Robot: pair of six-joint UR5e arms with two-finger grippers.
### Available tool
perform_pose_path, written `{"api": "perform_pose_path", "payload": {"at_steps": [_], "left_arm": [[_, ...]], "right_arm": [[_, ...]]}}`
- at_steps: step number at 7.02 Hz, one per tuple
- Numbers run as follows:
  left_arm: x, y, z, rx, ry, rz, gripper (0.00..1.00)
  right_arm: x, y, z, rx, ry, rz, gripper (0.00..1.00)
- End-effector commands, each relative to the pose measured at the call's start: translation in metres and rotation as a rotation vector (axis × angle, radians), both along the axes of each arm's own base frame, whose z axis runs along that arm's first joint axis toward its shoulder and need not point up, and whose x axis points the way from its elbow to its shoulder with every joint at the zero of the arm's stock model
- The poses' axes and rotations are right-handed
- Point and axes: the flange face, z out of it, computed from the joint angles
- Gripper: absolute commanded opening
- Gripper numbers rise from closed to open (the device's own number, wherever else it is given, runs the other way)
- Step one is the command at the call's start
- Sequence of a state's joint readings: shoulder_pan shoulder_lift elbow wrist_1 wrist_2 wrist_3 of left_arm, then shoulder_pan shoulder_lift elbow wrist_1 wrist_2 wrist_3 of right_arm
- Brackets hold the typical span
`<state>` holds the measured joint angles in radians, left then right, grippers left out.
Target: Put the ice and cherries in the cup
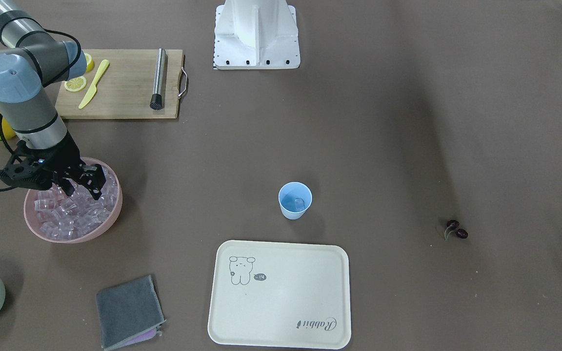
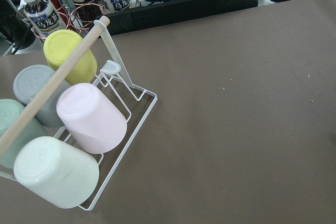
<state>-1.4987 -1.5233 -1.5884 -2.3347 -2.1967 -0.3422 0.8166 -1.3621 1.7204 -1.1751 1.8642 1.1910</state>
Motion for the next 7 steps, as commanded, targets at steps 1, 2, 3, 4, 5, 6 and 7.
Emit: {"api": "perform_pose_path", "payload": {"at_steps": [1,2,3,4,5,6,7], "left_arm": [[-0.0004,-0.0002,0.0006,0.000,-0.003,-0.003,0.98],[-0.0010,-0.0005,0.0009,0.000,-0.009,-0.008,0.98],[-0.0010,-0.0012,0.0002,0.002,-0.010,-0.009,0.98],[-0.0010,-0.0006,-0.0015,0.005,-0.009,-0.008,0.98],[-0.0011,-0.0006,-0.0028,0.011,-0.009,-0.009,0.98],[-0.0010,-0.0005,-0.0031,0.016,-0.007,-0.009,0.98],[-0.0011,-0.0005,-0.0030,0.016,-0.008,-0.010,0.98]], "right_arm": [[0.0018,0.0004,0.0036,0.005,0.012,0.008,0.85],[0.0023,0.0028,0.0107,0.004,0.027,0.014,0.89],[-0.0021,0.0055,0.0106,0.001,0.025,0.013,0.85],[-0.0044,0.0071,0.0104,0.001,0.023,0.010,0.78],[-0.0056,0.0075,0.0095,-0.001,0.020,0.008,0.70],[-0.0054,0.0082,0.0093,-0.001,0.018,0.006,0.46],[-0.0055,0.0087,0.0082,0.000,0.014,0.001,0.08]]}}
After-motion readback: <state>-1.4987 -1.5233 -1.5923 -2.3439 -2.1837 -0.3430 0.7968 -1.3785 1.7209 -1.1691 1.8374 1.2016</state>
